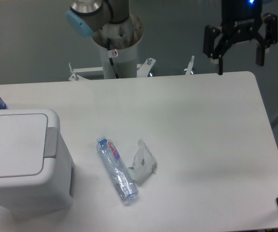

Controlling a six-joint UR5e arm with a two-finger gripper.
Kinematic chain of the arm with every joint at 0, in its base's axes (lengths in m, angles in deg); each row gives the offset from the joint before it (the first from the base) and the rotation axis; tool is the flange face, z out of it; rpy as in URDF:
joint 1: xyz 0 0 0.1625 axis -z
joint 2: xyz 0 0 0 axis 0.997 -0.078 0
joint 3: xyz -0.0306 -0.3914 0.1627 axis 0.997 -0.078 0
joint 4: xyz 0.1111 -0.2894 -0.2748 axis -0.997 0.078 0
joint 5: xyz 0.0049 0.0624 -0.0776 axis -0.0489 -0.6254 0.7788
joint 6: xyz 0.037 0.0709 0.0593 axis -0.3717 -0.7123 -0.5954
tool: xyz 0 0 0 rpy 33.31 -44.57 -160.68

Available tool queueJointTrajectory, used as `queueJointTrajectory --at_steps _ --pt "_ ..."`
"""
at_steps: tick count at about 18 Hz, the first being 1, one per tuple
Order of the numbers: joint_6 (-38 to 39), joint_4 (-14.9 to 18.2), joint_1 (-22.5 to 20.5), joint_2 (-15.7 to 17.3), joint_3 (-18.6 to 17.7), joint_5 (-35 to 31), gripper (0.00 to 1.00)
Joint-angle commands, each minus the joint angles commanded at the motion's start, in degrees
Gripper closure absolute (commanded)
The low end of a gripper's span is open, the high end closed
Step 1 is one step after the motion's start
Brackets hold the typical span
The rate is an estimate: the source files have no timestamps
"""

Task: Open the trash can

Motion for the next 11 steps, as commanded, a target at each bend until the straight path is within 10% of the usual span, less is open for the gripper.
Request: queueJointTrajectory --at_steps 11 --pt "-0.27 -1.49 2.54 -0.18 -1.23 -2.01 0.0"
